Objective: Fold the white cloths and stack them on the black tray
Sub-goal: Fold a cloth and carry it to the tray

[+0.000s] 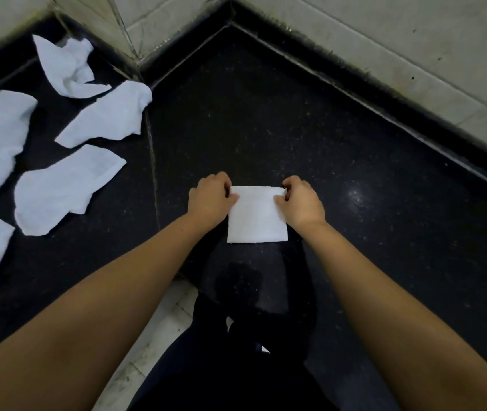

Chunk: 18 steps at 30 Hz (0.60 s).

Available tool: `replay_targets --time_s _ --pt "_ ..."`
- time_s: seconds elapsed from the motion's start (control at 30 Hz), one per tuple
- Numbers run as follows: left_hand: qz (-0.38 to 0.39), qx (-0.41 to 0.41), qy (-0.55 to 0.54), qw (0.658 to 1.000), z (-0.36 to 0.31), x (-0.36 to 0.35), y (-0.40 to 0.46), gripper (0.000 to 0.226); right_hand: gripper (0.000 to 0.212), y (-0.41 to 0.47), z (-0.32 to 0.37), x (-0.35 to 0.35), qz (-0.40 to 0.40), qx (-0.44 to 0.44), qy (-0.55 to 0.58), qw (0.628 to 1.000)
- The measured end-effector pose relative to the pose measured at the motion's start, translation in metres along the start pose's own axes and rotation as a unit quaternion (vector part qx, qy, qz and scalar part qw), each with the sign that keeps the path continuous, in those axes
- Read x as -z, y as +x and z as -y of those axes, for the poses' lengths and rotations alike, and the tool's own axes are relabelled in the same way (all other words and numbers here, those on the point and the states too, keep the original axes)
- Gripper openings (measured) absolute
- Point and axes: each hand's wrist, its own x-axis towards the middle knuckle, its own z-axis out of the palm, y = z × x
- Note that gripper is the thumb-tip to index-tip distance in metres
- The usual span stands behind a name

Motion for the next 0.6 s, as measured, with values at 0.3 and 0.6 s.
replay_targets --time_s 0.3,0.6 --pt "-0.038 0.064 0.079 0.994 -0.002 -0.027 -0.032 0.04 0.038 -0.023 0.01 -0.013 -0.006 -0.029 -0.153 0.988" --pt "-0.009 0.057 -0.23 0.972 -0.019 0.001 -0.051 0.015 0.011 -0.043 0.008 0.019 0.068 -0.079 0.27 0.957"
